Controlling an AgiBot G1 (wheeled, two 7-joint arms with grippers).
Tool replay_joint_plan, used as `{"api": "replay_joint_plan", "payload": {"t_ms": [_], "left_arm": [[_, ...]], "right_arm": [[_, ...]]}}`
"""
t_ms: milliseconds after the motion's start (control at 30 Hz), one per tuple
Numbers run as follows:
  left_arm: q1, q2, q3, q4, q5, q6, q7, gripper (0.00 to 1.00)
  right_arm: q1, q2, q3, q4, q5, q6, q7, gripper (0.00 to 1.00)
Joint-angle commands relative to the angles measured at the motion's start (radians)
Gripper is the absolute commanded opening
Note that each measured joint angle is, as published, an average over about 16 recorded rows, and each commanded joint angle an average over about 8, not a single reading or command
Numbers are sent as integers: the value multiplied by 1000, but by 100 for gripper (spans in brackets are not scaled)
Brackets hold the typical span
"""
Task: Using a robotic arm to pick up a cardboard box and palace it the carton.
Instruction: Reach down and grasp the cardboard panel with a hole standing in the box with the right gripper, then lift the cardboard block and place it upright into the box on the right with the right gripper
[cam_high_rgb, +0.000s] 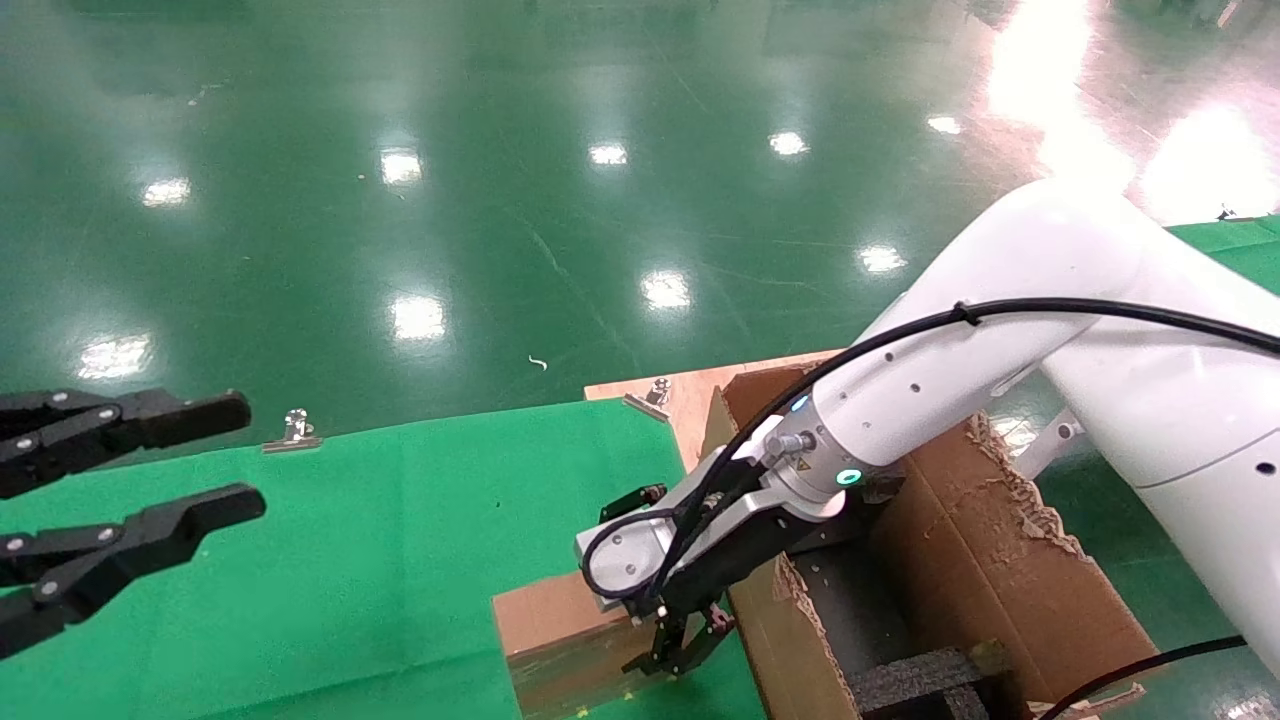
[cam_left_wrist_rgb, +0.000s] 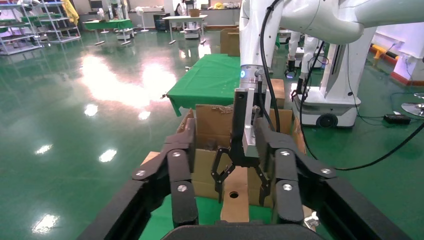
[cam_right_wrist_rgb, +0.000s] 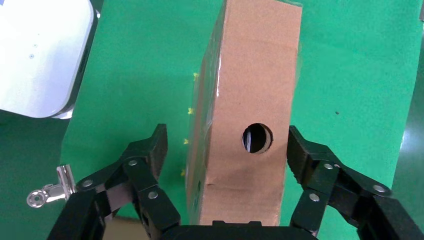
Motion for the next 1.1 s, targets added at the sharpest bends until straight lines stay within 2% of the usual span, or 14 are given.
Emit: {"api": "replay_joint_plan", "payload": {"t_ms": [33,767,900,1100], "left_arm": [[0,0,0,0,0,0,0,100],[0,0,0,0,0,0,0,100],[0,0,0,0,0,0,0,100],[0,0,0,0,0,0,0,100]], "right_arm": [[-1,0,1,0,0,0,0,0],[6,7,11,-8,11,8,11,0],[47,19,34,-39,36,12,26,0],[179,36,81,-121,82,1,34,0]]}}
